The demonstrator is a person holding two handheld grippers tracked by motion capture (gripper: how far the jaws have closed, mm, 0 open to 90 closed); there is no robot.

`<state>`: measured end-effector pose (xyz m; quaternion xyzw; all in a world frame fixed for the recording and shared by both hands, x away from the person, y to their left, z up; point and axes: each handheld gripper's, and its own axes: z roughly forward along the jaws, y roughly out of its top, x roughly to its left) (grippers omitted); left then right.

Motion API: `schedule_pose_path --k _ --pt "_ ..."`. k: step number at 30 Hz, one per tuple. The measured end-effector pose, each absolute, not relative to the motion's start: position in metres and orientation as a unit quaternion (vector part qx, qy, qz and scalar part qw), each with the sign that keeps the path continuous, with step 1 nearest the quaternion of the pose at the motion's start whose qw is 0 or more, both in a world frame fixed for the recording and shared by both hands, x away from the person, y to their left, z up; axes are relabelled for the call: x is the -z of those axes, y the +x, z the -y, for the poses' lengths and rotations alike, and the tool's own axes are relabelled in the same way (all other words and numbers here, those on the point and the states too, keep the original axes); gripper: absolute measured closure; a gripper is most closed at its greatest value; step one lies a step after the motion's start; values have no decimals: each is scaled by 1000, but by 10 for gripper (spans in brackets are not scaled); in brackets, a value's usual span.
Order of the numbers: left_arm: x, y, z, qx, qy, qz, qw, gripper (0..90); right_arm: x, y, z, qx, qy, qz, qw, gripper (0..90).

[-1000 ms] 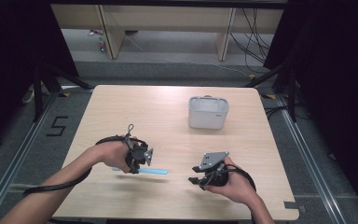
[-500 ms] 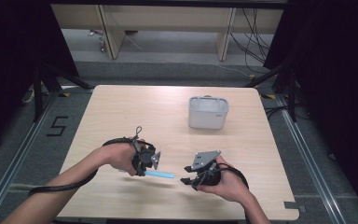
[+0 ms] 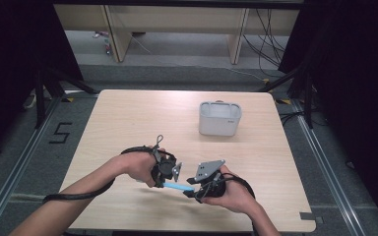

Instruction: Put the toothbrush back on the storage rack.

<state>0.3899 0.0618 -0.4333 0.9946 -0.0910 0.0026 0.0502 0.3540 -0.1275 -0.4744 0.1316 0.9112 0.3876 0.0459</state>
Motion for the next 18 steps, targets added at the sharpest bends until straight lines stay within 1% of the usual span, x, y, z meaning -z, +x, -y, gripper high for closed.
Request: schedule_pose_path --k 2,3,7,11,15,18 --pt "432 390 -60 -3 994 93 51 786 476 354 127 -387 128 -912 49 554" --pt "432 389 -59 -4 994 95 51 786 477 353 125 -386 132 -912 41 565" --pt "431 389 -55 -3 994 98 52 786 478 353 123 -387 127 -912 38 588" --pt "431 388 -52 0 993 100 56 785 479 353 121 -388 121 -913 39 628" --pt "430 387 -50 2 993 103 55 785 479 354 119 -389 115 -913 43 649" --pt "430 387 -49 2 993 106 56 786 480 354 118 -389 117 -913 37 672"
